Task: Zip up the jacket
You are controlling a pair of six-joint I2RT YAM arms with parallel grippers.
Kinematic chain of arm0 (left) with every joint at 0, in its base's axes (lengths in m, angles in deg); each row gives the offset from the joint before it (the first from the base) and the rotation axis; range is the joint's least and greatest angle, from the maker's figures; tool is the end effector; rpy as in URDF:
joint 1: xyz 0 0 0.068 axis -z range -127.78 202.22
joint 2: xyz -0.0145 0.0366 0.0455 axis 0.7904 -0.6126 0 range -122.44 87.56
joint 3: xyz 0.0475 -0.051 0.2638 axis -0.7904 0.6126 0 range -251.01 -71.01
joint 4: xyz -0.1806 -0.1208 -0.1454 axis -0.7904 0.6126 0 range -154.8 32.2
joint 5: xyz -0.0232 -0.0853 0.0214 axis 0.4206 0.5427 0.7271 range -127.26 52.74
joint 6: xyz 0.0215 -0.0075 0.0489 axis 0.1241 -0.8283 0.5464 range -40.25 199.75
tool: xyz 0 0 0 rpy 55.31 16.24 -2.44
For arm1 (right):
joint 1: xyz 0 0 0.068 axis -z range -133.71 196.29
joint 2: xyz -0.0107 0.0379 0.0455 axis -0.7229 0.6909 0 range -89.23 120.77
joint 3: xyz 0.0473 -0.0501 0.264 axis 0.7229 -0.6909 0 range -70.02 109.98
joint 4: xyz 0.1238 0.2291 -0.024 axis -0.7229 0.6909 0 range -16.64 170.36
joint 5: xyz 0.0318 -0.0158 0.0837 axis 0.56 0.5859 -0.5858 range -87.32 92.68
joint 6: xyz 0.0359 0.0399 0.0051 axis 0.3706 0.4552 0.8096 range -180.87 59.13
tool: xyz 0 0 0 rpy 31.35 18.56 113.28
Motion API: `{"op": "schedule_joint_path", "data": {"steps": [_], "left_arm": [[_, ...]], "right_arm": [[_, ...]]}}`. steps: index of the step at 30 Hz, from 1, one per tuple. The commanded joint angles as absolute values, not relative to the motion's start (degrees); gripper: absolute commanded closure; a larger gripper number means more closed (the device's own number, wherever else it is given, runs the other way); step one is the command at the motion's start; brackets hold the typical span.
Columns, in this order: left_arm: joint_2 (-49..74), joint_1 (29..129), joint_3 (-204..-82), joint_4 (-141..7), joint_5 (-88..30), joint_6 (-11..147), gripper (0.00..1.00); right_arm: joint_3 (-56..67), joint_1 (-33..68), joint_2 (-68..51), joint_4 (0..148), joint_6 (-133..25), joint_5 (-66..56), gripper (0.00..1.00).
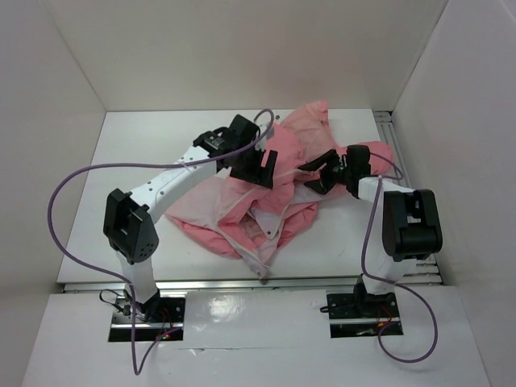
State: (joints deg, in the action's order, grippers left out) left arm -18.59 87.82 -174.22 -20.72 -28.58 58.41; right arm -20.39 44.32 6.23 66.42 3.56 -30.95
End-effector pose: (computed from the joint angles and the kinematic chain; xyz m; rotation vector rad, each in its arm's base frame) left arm 0.3348 -0.2465 0.3346 0.3810 2.4496 -0.6306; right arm 0.3387 0.0314 0.1772 0.9519 2.2422 1.2408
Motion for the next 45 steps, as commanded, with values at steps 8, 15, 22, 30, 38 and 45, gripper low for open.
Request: {"op": "schedule_joint_path", "data": {"steps": [8, 15, 22, 30, 38, 45], "left_arm": [[-5.4, 92.0, -158.3, -23.8, -29.2, 58.3, 0.18], [-6.7, 92.0, -156.4, -24.5, -32.2, 58.3, 0.74], [-5.3, 92.0, -155.0, -25.5, -29.8, 57.7, 1.00], [6.2, 95.8, -146.3, -26.1, -29.0, 52.4, 1.00], [10.8, 97.3, -147.7, -21.7, -28.2, 53.2, 0.24], [10.8, 84.7, -157.4, -29.6, -19.7, 56.8, 0.10]], "right_arm": [[-18.6, 46.3, 5.6, 62.6, 2.7, -30.8, 0.36], [-15.6, 46.3, 7.6, 64.6, 0.7, -30.2, 0.87], [-4.9, 46.3, 7.6, 70.5, -6.3, -28.2, 1.00], [3.5, 45.8, 1.7, 63.7, -18.9, -40.4, 1.00], [-3.9, 45.8, -6.2, 52.9, -31.2, -52.8, 1.00], [-2.9, 44.6, -8.4, 55.3, -33.8, -59.6, 1.00]]}}
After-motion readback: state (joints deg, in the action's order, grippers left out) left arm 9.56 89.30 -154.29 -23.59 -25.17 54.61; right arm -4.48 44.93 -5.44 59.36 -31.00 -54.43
